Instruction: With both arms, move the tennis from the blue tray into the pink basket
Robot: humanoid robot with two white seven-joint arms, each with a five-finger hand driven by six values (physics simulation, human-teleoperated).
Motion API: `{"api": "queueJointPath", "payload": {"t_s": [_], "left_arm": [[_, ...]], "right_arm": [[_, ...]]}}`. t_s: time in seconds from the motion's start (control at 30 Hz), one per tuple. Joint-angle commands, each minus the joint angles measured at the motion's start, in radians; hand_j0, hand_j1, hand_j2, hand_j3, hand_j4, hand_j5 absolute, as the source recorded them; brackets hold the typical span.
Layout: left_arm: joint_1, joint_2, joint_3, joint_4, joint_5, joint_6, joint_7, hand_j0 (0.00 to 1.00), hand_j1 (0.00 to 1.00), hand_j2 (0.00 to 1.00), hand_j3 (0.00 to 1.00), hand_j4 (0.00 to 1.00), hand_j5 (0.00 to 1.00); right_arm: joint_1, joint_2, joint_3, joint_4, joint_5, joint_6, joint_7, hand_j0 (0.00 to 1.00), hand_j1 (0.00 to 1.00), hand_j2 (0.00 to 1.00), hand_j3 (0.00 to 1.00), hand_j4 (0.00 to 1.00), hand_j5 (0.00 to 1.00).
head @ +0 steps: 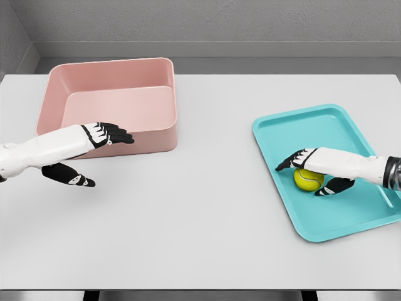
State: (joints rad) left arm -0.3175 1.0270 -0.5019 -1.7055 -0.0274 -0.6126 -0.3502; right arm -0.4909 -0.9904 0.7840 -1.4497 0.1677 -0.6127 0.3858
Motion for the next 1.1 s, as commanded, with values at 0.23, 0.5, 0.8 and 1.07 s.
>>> {"api": "queueJointPath", "payload": {"t_s": [0.23,0.5,0.8,1.07], "left_arm": [[0.0,0.002,-0.001,0.0,0.007,0.002,0.0,1.0,1.0,1.0,1.0,1.0,1.0],[0.0,0.002,-0.001,0.0,0.007,0.002,0.0,1.0,1.0,1.0,1.0,1.0,1.0],[-0.003,0.002,0.0,0.001,0.007,0.002,0.0,1.0,1.0,1.0,1.0,1.0,1.0],[-0.002,0.002,0.0,0.001,0.007,0.002,0.002,1.0,1.0,1.0,1.0,1.0,1.0]], "right_arm": [[0.0,0.018,-0.002,0.028,0.006,0.002,0.001,0.69,0.69,0.69,0.69,0.69,0.69],[-0.002,0.024,-0.003,0.029,0.006,0.002,0.001,0.67,0.67,0.67,0.67,0.67,0.67],[-0.009,0.003,-0.074,0.018,0.001,0.002,-0.002,0.67,0.67,0.67,0.67,0.67,0.67],[-0.052,0.004,-0.089,-0.032,-0.03,0.002,-0.016,0.66,0.66,0.66,0.66,0.66,0.66]]}}
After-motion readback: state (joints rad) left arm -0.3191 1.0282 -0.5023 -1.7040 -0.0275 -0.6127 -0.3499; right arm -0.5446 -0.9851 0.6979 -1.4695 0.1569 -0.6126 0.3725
